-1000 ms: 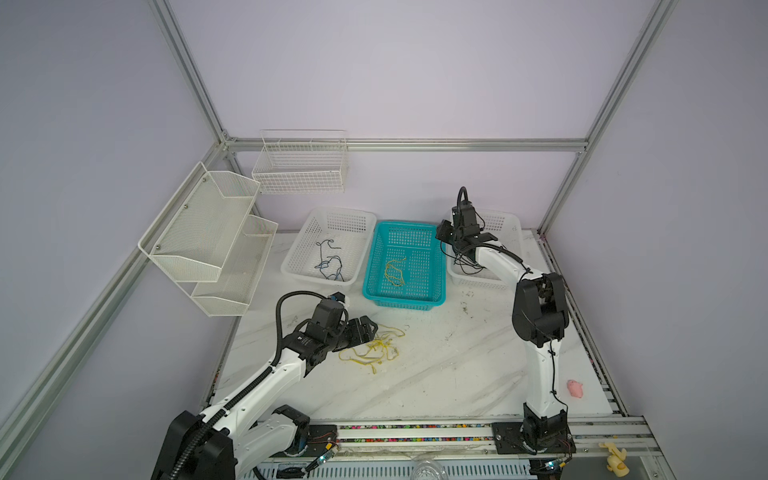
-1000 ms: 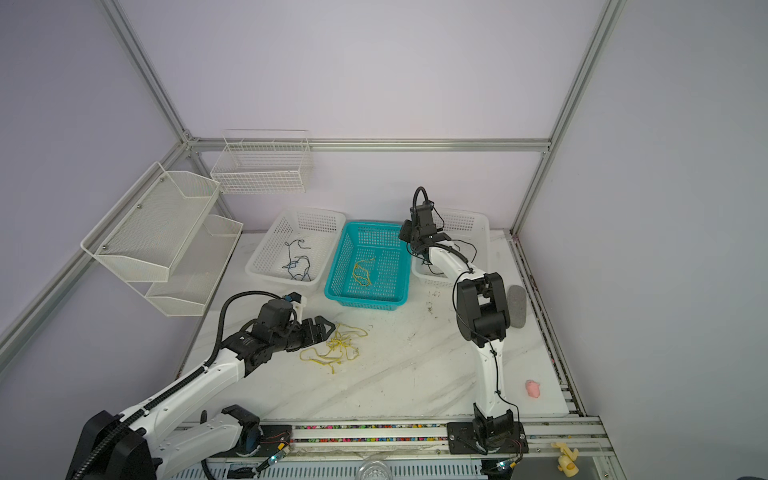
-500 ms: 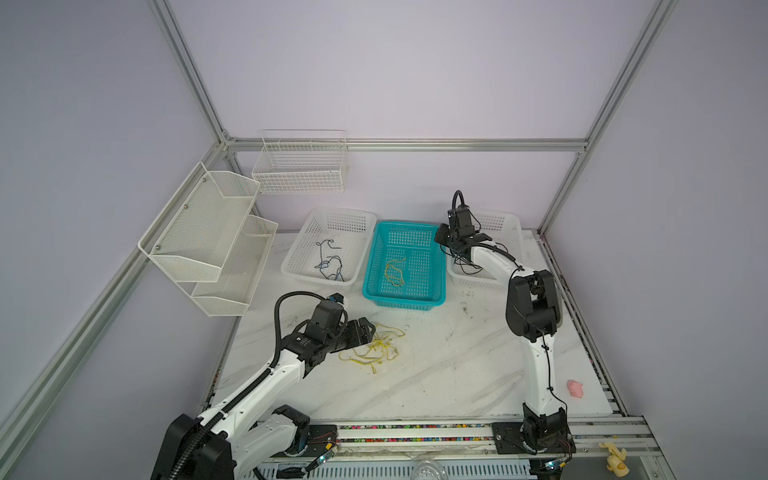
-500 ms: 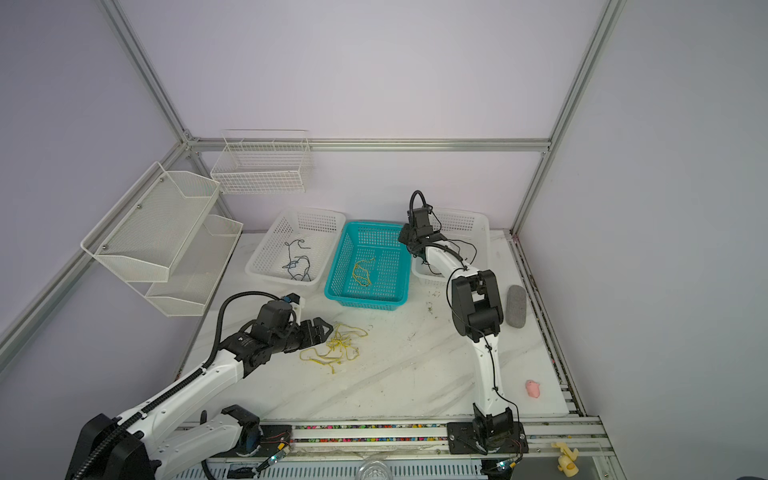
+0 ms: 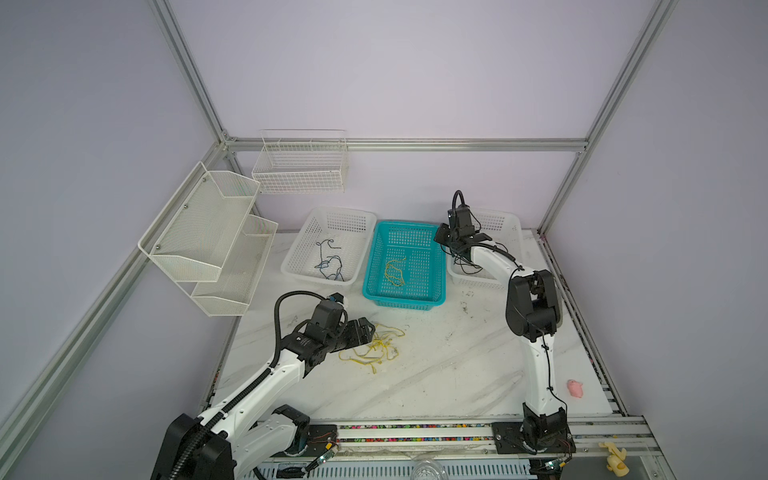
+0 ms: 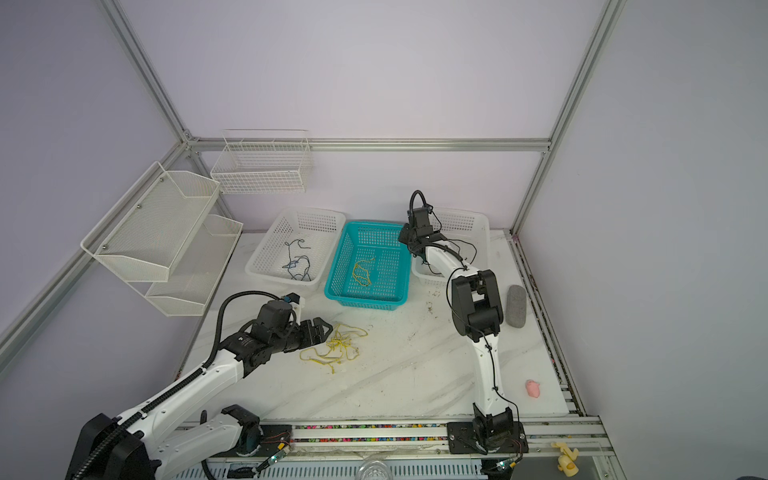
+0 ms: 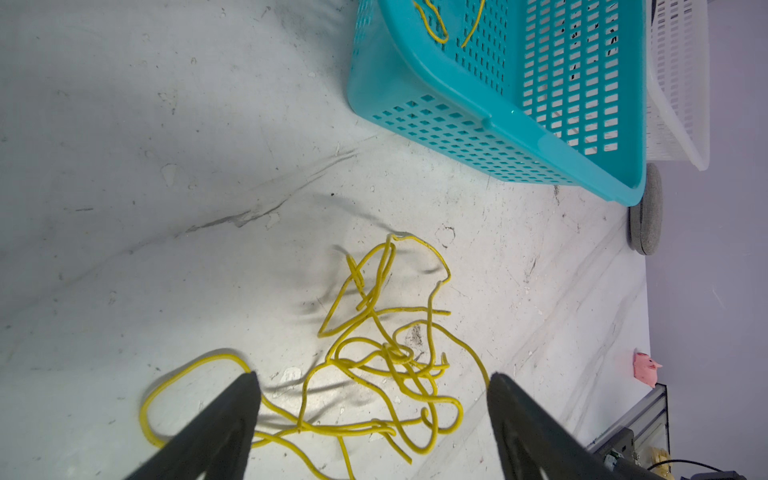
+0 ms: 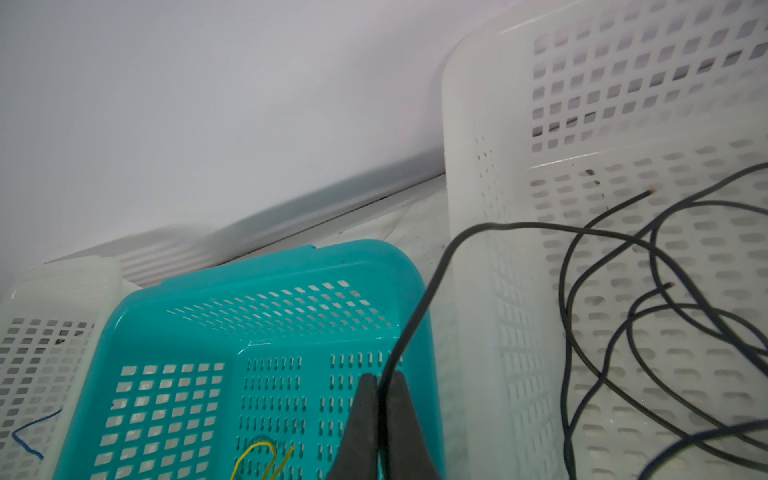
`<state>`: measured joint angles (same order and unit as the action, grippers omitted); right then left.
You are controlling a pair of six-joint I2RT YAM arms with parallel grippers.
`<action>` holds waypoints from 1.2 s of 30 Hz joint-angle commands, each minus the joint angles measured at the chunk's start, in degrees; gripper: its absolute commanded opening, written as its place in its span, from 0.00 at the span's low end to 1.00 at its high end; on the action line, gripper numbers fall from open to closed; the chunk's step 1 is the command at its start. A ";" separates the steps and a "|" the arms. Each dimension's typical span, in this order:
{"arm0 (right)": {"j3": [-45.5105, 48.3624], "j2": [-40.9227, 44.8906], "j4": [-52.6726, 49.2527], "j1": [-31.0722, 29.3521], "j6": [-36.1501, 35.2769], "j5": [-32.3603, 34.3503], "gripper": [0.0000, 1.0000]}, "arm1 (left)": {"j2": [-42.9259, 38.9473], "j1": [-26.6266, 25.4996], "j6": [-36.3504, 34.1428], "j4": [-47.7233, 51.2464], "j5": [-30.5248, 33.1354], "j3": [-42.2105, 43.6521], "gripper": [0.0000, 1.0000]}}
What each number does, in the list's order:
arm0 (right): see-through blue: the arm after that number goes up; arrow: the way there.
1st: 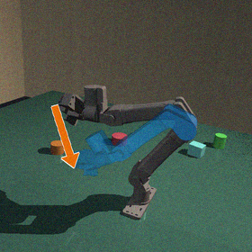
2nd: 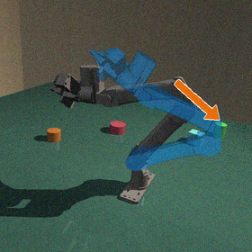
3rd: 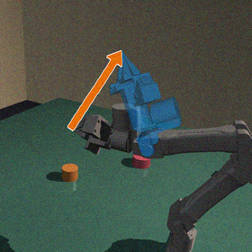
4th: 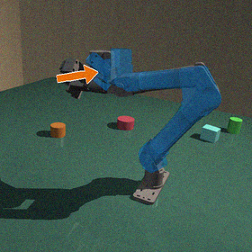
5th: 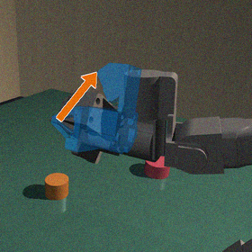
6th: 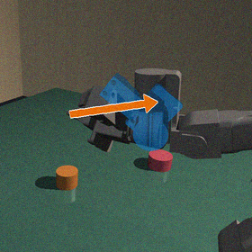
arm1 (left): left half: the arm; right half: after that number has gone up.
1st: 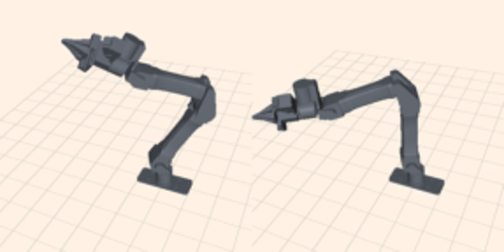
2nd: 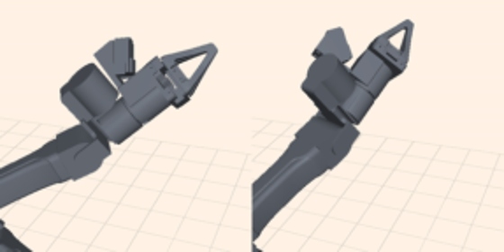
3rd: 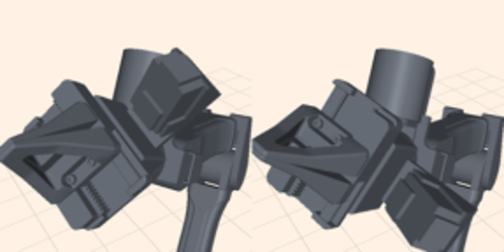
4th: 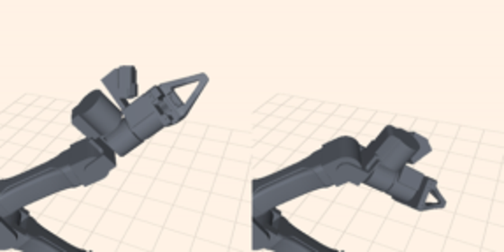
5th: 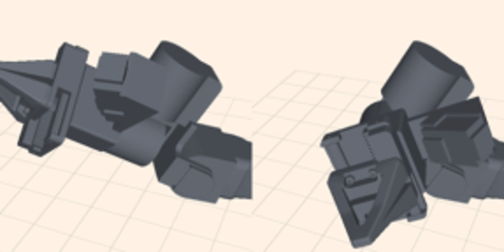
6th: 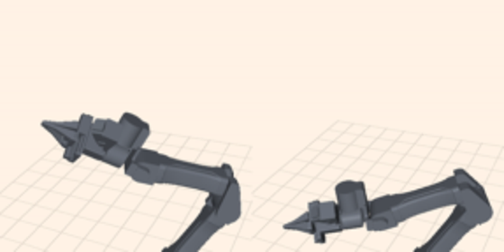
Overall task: Untangle the cables
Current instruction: 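Release the black wire and raise the right gripper out of the basket, then move the right gripper back to the yellow tangle beside the left gripper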
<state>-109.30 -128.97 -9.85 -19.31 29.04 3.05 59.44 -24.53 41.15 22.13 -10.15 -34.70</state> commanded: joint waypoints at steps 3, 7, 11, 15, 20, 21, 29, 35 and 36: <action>1.50 2.38 1.14 -0.22 -0.94 1.90 0.00 | -0.54 -0.34 -0.95 -0.33 0.44 0.95 0.87; 7.06 8.32 3.65 0.04 -1.79 4.12 0.00 | -0.64 -0.34 -0.98 -0.34 0.47 1.04 0.87; 14.61 15.18 6.83 1.49 -0.47 4.78 0.00 | -0.21 -0.34 -1.06 -0.40 0.31 0.78 0.87; 22.03 21.31 10.17 3.59 1.60 5.47 0.00 | 0.23 -0.34 -1.06 -0.51 0.05 0.34 0.87; 28.04 23.85 11.42 7.22 3.31 6.52 0.00 | 0.25 -0.29 -0.92 -0.60 -0.34 0.13 0.87; 28.84 23.60 11.56 8.06 4.00 5.71 0.00 | 0.17 -0.34 -0.98 -0.60 -0.35 0.24 0.87; 28.81 16.72 11.69 11.70 7.25 -0.95 0.00 | -0.38 -0.34 -0.81 -0.38 -0.82 -0.18 0.86; 26.50 15.14 10.49 11.76 7.48 -2.78 0.03 | -0.82 -0.34 -0.92 0.32 -0.55 -0.32 0.87; 26.17 15.28 9.83 11.76 7.40 -2.70 0.06 | -0.82 -0.34 -1.02 0.37 -0.53 -0.37 0.87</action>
<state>-80.34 -114.72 0.58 -7.40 35.59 1.48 59.77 -24.53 40.93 22.33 -10.24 -34.70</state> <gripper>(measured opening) 0.069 0.866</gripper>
